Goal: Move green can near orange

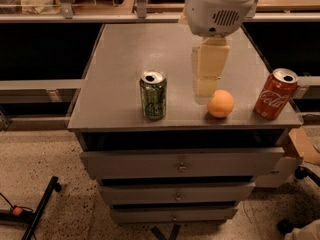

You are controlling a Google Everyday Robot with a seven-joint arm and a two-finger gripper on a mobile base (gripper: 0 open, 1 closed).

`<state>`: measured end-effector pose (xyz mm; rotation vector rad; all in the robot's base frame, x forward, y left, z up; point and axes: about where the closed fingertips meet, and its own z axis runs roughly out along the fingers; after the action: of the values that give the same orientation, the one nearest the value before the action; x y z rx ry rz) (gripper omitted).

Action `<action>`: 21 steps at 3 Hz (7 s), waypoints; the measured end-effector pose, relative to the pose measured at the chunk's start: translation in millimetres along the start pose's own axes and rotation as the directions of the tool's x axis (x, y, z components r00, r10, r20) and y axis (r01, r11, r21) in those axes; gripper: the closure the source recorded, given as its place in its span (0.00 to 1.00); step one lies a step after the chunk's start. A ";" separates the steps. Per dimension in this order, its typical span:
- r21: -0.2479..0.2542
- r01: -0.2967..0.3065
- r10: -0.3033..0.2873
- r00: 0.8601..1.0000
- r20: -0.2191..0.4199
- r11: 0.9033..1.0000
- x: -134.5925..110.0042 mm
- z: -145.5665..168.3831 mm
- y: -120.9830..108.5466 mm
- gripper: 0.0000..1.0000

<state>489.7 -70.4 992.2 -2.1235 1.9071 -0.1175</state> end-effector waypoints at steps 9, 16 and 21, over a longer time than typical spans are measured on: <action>-0.161 0.033 -0.016 0.994 0.106 0.986 -58.7 130.7 -34.2 0.41; -0.099 -0.062 0.065 0.998 0.026 0.993 19.2 108.6 -87.7 0.99; -0.154 -0.127 0.132 0.991 0.021 0.980 65.6 122.8 -80.6 0.50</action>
Offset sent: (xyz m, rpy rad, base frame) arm 0.0301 0.0882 -0.0459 -0.0039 0.1835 0.0922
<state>605.6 -109.0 887.5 -2.0729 2.0896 0.0905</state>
